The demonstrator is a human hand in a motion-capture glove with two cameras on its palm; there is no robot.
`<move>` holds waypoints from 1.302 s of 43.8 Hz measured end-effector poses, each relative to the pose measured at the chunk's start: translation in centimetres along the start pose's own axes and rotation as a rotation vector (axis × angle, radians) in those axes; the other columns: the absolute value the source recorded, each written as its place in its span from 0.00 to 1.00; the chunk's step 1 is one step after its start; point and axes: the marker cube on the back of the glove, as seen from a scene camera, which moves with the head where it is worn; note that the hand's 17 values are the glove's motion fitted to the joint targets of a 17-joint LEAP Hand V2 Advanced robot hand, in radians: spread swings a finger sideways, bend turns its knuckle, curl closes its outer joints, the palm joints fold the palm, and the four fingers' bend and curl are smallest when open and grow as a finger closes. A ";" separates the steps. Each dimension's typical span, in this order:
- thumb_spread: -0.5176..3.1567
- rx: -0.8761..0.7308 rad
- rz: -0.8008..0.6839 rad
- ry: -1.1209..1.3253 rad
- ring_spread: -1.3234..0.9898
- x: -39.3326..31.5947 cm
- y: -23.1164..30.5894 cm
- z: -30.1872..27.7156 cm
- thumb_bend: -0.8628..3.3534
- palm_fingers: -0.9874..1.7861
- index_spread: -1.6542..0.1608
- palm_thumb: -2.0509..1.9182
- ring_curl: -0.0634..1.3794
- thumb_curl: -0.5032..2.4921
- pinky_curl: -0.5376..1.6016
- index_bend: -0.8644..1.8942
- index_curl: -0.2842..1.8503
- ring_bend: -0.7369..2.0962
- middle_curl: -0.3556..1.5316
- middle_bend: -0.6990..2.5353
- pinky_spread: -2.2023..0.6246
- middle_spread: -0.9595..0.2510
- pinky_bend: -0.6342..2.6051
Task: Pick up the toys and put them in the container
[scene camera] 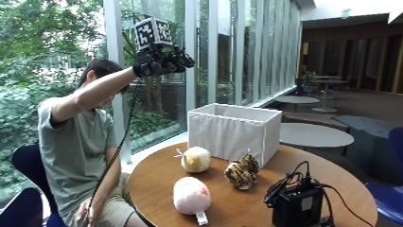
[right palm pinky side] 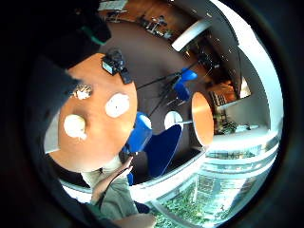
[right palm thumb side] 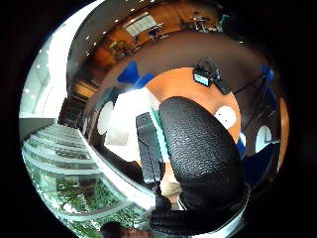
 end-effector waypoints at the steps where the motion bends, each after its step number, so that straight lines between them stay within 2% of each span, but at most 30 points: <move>1: 0.50 -0.006 0.001 0.000 0.52 0.1 -0.2 0.3 0.19 0.44 0.77 0.49 0.15 0.19 0.38 0.38 0.23 0.43 0.30 0.28 0.76 0.68 0.41; 21: 0.51 -0.132 0.028 0.036 0.52 0.2 -5.0 6.1 0.19 0.40 0.77 0.49 0.17 0.19 0.40 0.37 0.25 0.44 0.34 0.28 0.76 0.67 0.43; 29: 0.50 -0.233 0.038 0.046 0.55 1.0 -6.9 10.2 0.19 0.34 0.77 0.49 0.18 0.20 0.42 0.36 0.25 0.45 0.34 0.26 0.77 0.69 0.47; 41: 0.49 -0.416 0.161 -0.006 0.56 4.8 -8.2 20.4 0.19 0.30 0.78 0.50 0.18 0.21 0.43 0.35 0.24 0.44 0.33 0.26 0.78 0.74 0.50; 46: 0.48 -0.515 0.188 0.073 0.57 6.5 -7.3 26.0 0.19 0.29 0.78 0.50 0.18 0.21 0.43 0.35 0.23 0.44 0.32 0.26 0.79 0.76 0.51; 53: 0.47 -0.734 0.219 0.189 0.58 9.0 -4.7 34.6 0.20 0.28 0.78 0.51 0.19 0.23 0.44 0.33 0.22 0.44 0.31 0.25 0.79 0.77 0.54; 57: 0.47 -0.721 0.180 0.232 0.59 9.9 -3.6 37.5 0.20 0.27 0.78 0.52 0.19 0.23 0.45 0.33 0.21 0.44 0.30 0.24 0.79 0.79 0.57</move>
